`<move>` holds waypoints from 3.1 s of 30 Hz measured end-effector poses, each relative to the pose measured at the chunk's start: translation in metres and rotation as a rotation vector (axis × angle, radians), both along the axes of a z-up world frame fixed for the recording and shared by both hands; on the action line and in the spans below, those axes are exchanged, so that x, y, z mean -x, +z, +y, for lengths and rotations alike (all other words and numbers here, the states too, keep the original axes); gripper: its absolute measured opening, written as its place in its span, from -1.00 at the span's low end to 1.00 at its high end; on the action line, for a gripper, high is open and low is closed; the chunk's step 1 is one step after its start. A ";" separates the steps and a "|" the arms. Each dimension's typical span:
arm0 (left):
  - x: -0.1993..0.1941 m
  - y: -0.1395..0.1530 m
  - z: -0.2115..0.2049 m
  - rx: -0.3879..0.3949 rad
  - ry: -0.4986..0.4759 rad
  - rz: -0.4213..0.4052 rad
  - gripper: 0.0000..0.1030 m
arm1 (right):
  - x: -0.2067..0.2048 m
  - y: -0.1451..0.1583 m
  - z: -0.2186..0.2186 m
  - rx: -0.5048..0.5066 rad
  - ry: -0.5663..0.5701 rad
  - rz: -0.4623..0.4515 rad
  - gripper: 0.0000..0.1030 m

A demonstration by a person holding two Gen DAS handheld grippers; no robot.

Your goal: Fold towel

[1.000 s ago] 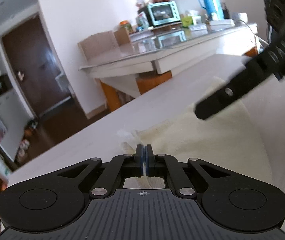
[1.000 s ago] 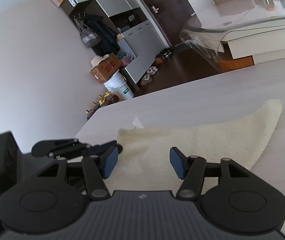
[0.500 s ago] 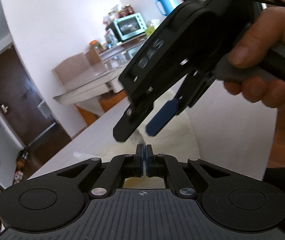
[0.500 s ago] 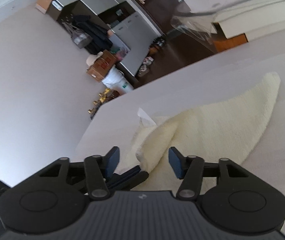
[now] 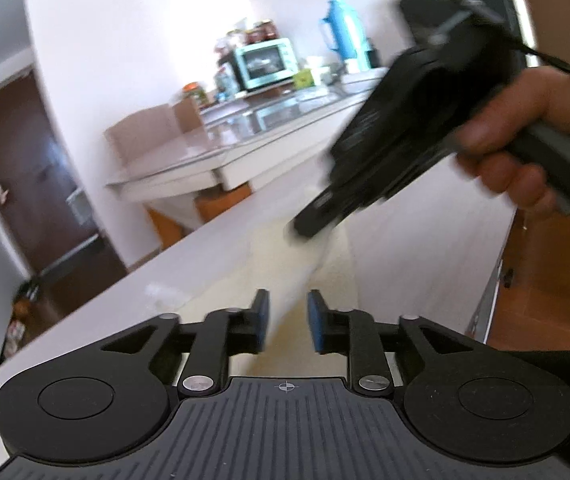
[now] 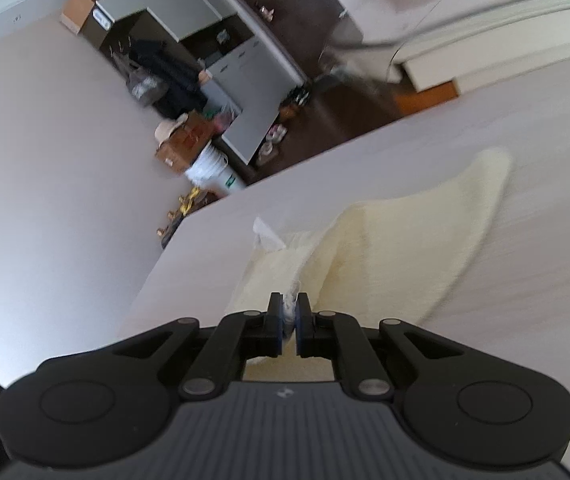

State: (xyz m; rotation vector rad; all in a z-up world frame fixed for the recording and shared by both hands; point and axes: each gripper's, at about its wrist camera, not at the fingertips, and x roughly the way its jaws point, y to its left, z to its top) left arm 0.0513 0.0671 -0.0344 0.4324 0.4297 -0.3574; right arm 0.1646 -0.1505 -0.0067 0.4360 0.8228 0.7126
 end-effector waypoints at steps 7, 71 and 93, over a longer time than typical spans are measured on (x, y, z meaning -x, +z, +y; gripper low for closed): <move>0.044 -0.001 0.016 -0.015 -0.008 0.006 -0.26 | 0.040 0.012 -0.057 -0.018 -0.115 -0.014 -0.87; 0.029 0.032 -0.002 -0.149 -0.182 0.042 -0.92 | 0.160 -0.040 -0.040 0.975 0.558 -0.835 -0.53; -0.001 0.061 0.001 -0.116 -0.025 0.019 -0.92 | 0.126 0.026 -0.036 1.037 0.438 -0.988 -0.94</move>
